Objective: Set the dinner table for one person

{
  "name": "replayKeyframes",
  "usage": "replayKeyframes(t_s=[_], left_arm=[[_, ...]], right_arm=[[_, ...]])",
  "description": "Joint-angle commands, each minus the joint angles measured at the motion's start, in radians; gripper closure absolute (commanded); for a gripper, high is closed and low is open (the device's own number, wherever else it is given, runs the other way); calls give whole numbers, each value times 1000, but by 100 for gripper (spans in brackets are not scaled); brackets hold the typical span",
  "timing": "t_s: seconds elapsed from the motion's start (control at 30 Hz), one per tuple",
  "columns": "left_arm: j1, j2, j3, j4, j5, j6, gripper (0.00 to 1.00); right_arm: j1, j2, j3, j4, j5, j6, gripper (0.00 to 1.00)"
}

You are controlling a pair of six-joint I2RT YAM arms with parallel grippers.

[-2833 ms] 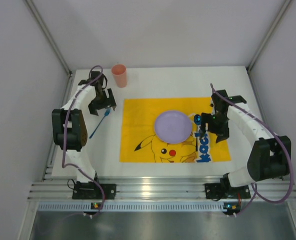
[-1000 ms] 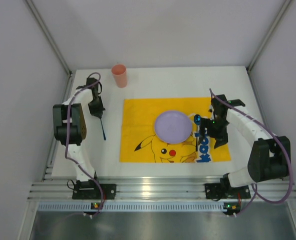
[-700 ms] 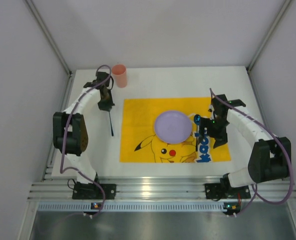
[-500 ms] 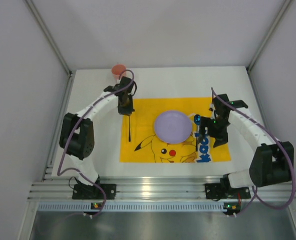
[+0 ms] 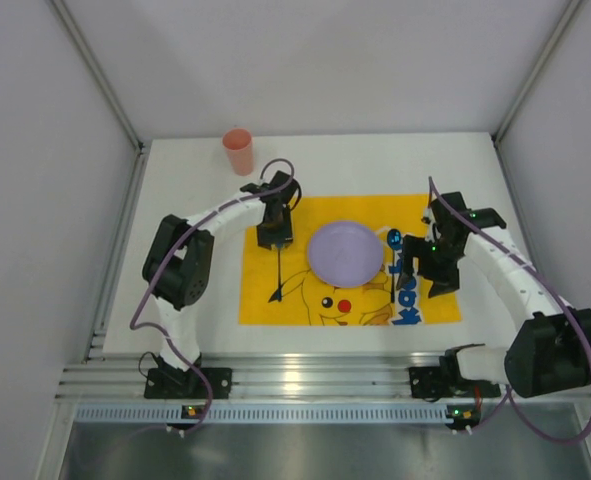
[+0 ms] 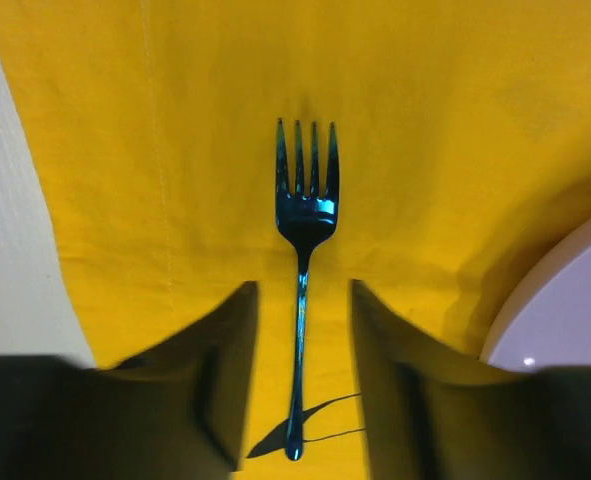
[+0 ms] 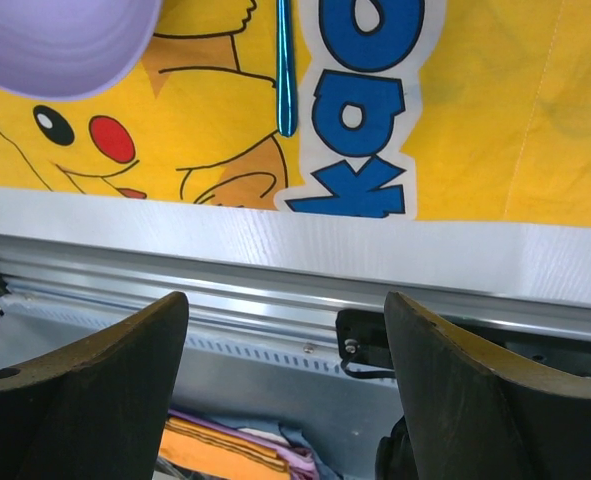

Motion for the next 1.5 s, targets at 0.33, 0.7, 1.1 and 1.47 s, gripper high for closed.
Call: replayKeyframes(t_s=[0.33, 0.7, 1.1, 1.47], left_arm=[[112, -42, 327, -102, -122, 42, 26], [379, 114, 659, -49, -2, 66, 27], [464, 263, 721, 152, 179, 17, 28], [478, 257, 697, 277, 211, 2, 31]], right_arm=[[7, -16, 1, -14, 5, -5, 20], [7, 11, 10, -5, 14, 23, 20], [7, 74, 45, 6, 40, 51, 20], [7, 120, 51, 35, 45, 81, 20]])
